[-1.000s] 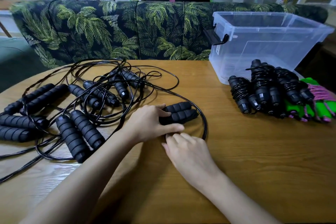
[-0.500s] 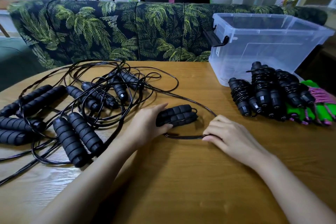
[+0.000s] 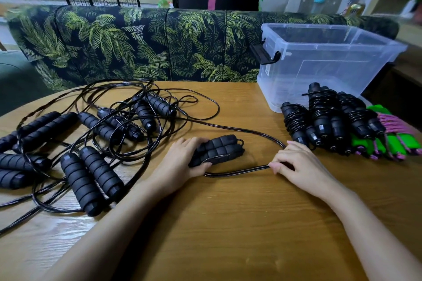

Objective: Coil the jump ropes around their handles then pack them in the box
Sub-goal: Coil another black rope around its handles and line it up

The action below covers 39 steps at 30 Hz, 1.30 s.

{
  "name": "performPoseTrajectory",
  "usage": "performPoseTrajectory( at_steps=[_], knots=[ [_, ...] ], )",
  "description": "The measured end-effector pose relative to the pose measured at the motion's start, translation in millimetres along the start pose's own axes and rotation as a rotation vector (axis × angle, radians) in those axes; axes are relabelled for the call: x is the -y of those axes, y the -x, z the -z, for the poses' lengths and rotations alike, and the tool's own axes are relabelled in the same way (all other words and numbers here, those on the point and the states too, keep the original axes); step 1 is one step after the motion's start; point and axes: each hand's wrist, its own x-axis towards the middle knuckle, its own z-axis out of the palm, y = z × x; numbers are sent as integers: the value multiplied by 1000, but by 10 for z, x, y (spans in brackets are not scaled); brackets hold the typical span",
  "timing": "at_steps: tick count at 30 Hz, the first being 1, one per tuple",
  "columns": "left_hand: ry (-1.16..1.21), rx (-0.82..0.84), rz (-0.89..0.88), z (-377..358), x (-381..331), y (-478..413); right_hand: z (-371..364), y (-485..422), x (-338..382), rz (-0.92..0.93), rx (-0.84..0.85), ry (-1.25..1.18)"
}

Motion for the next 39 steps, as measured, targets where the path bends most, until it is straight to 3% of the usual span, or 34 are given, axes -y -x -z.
performPoseTrajectory(
  at_steps=[3, 5, 7, 9, 14, 16, 17, 23, 30, 39],
  knots=[
    [114, -37, -70, 95, -26, 66, 46, -72, 23, -131, 35, -91],
    [83, -11, -240, 146, -112, 108, 121, -218, 96, -159, 32, -148],
    [-48, 46, -355, 111, -251, 161, 226, -431, 278, -164, 20, -132],
    [-253, -3, -371, 35, -414, 190, 333, -636, 532, -166, -22, -79],
    [-450, 11, 32, 195, -585, 117, 360, -599, 1158, 11, -254, -89],
    [-508, 34, 31, 275, -526, 114, 231, -372, 1338, 104, -289, -67],
    [-525, -34, 34, 241, -451, 112, 179, -251, 1393, 136, -308, -65],
    [-344, -244, 145, 157, -355, 146, -37, 217, 1376, 139, -362, -109],
    [13, -321, 202, 211, -456, 172, -126, 274, 1221, 30, -391, -219],
    [589, -158, 125, 262, -518, 251, -148, 207, 1188, -27, -374, -271]
  ],
)
